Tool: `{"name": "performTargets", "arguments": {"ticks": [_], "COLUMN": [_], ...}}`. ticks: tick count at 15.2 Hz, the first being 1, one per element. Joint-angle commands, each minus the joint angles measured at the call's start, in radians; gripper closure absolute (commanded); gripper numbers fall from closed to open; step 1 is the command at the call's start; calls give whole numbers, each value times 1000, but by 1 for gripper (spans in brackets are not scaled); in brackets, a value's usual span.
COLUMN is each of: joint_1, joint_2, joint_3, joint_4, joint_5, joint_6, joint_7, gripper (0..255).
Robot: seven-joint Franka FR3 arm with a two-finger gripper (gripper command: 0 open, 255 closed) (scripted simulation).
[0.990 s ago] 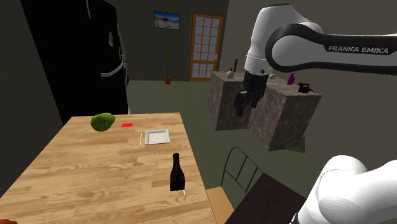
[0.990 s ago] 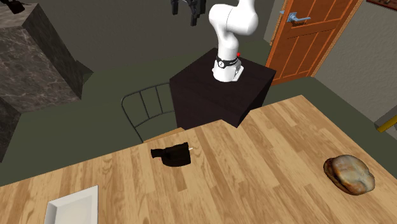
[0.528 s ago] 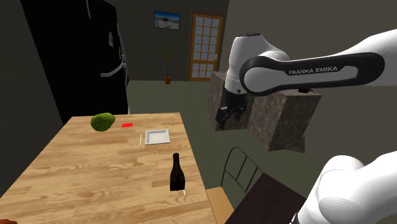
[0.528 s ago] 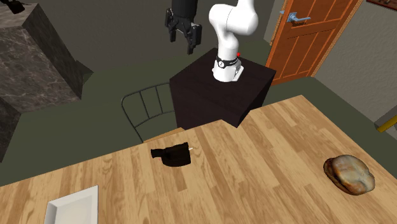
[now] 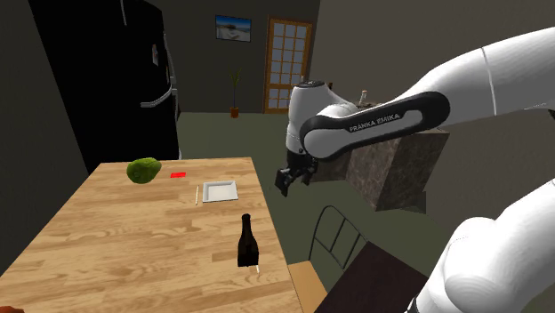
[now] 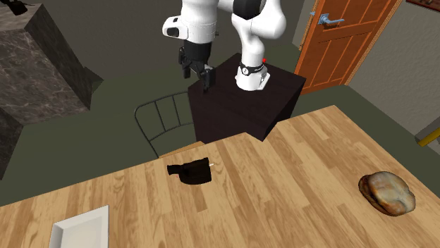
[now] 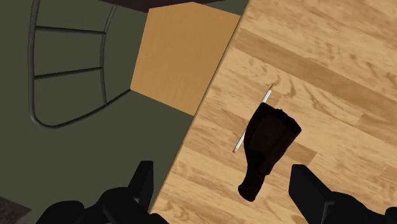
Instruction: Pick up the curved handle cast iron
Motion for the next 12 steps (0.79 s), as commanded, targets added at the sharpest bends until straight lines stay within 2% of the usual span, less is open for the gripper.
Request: {"name": "performTargets", "arguments": {"ticks": [1, 12], "joint_1": [-5, -1], "joint_2": [73, 504], "joint_3": [10, 30], "joint_4": [7, 194], "joint_5": [-12, -132], "joint_6": [63, 280], "joint_7": [28, 208], "gripper": [0, 0]}}
